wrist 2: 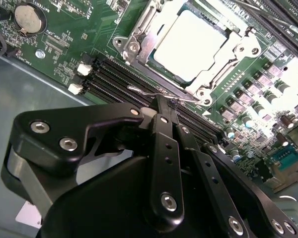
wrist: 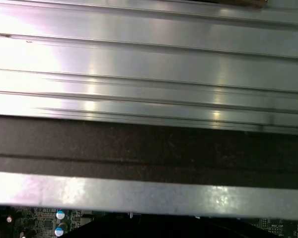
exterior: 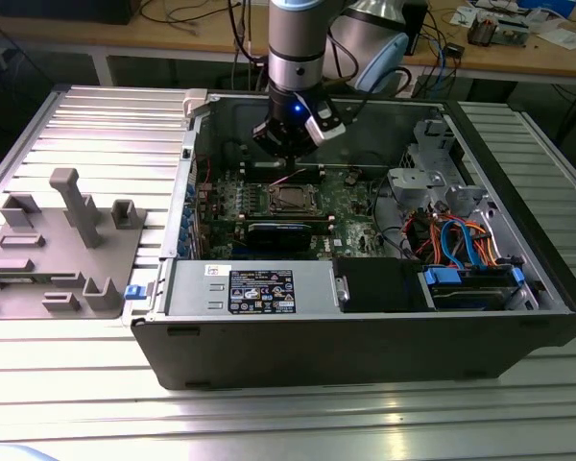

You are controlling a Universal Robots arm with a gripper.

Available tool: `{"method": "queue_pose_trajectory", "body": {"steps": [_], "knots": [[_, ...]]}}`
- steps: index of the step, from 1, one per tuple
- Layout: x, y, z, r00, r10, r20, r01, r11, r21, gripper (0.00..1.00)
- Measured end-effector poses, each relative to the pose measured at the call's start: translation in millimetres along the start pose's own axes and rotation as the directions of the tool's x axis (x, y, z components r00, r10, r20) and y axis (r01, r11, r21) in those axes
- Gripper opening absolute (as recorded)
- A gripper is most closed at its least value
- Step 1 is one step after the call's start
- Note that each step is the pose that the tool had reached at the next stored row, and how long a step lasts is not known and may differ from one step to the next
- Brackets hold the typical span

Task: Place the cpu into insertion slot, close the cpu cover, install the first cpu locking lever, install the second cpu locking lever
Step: 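Install the first cpu locking lever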

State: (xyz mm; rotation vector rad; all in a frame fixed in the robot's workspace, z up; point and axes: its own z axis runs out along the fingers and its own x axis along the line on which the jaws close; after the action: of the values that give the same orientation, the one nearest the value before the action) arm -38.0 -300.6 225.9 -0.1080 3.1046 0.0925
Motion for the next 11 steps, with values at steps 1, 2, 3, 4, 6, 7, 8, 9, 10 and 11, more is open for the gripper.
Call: {"method": "queue_pose_trajectory", "body": {"steps": [1, 2, 3, 4, 6, 7, 8, 9, 10, 11], "knots": [[-0.8, 0.0, 0.2, 1.0000, 0.000, 0.0000, 0.000, 1.0000, 0.0000, 0.11], [-1.7, 0.0, 0.5, 1.0000, 0.000, 0.0001, 0.000, 1.0000, -0.0001, 0.11], [-3.1, -0.1, 0.9, 1.0000, 0.000, 0.0000, 0.000, 1.0000, 0.0000, 0.11], [-4.4, -0.2, 1.4, 1.0000, 0.000, 0.0000, 0.000, 1.0000, -0.0001, 0.11], [-6.2, -0.4, 2.2, 1.0000, 0.000, 0.0001, 0.000, 1.0000, -0.0002, 0.11], [-7.6, -0.5, 2.8, 1.0000, 0.000, 0.0000, 0.000, 1.0000, -0.0001, 0.11], [-9.7, -0.7, 3.7, 1.0000, 0.000, -0.0003, 0.000, 1.0000, -0.0001, 0.11], [-10.9, -0.9, 4.2, 1.0000, 0.000, -0.0005, 0.000, 1.0000, -0.0001, 0.11], [-11.7, -0.9, 4.7, 1.0000, 0.001, -0.0007, -0.001, 1.0000, -0.0001, 0.11], [-13.2, -1.1, 5.5, 1.0000, 0.004, -0.0008, -0.004, 1.0000, 0.0000, 0.11]]}}
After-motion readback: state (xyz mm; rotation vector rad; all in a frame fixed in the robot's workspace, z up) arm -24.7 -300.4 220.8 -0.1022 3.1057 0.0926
